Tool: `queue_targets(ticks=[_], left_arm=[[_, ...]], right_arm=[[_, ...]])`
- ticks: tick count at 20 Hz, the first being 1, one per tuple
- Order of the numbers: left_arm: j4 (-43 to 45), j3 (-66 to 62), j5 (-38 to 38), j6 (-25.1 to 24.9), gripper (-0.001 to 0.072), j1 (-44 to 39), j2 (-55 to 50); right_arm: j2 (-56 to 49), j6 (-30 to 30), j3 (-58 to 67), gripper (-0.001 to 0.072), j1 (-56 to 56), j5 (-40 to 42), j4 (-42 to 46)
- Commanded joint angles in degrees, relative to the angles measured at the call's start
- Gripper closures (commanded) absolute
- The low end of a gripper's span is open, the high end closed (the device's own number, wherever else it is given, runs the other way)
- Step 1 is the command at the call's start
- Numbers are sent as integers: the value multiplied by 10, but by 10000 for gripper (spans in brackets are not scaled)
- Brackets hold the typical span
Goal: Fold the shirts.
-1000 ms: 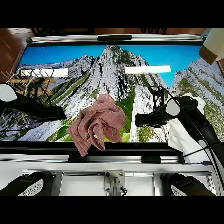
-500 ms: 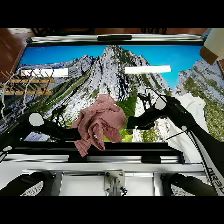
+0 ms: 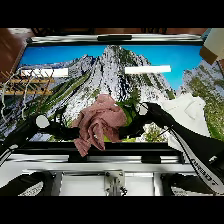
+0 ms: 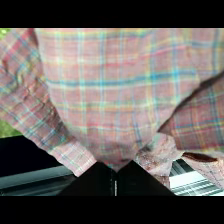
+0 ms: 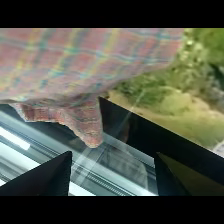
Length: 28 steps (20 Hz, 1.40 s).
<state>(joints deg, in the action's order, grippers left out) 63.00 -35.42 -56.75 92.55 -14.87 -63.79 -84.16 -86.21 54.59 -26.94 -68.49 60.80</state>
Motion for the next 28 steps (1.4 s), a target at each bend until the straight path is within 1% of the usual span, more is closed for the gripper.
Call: queue_targets(ticks=[1,3,6,9,10,12,13,15,16,19,20,21,22,23,24,25,26,28], left_arm=[[0,0,9,-7,680,0,-4],[0,0,8,-19,680,0,-2],[0,0,7,-19,680,0,1],[0,0,7,-19,680,0,8],[0,0,8,-19,680,0,10],[0,-3,9,-19,680,0,11],[0,-9,8,-23,680,0,11],[14,-42,1,-54,682,7,19],[52,-70,-13,-56,683,15,30],[240,-209,-89,-53,683,55,84],[289,-275,-111,-53,683,77,106],[313,-344,-116,-53,683,101,128],[313,-412,-109,-50,683,125,147],[312,-485,-91,-33,683,144,167],[312,-546,-62,-23,682,153,182],[312,-604,-18,-16,682,155,197],[311,-650,22,-9,682,155,207],[308,-715,87,26,682,155,221]], right_arm=[[-9,5,0,81,-12,14,-24],[-13,3,0,81,-12,35,-45],[-21,-37,0,81,-22,91,-49],[-35,-42,0,82,-40,96,-71],[-37,-42,0,147,-48,95,-77],[-36,-42,0,569,-58,97,-97],[-35,-40,0,656,-58,94,-114],[-14,-24,13,657,-49,71,-104],[9,-24,32,657,-39,43,-70],[117,-32,129,657,9,-49,88],[162,-47,174,657,31,-62,151],[206,-66,218,657,53,-59,203],[253,-74,266,657,74,-36,234],[299,-57,310,657,90,10,238],[339,-43,341,657,96,70,238],[375,-42,363,657,96,135,242],[409,-45,381,657,96,198,243],[453,-73,407,657,96,268,241]])
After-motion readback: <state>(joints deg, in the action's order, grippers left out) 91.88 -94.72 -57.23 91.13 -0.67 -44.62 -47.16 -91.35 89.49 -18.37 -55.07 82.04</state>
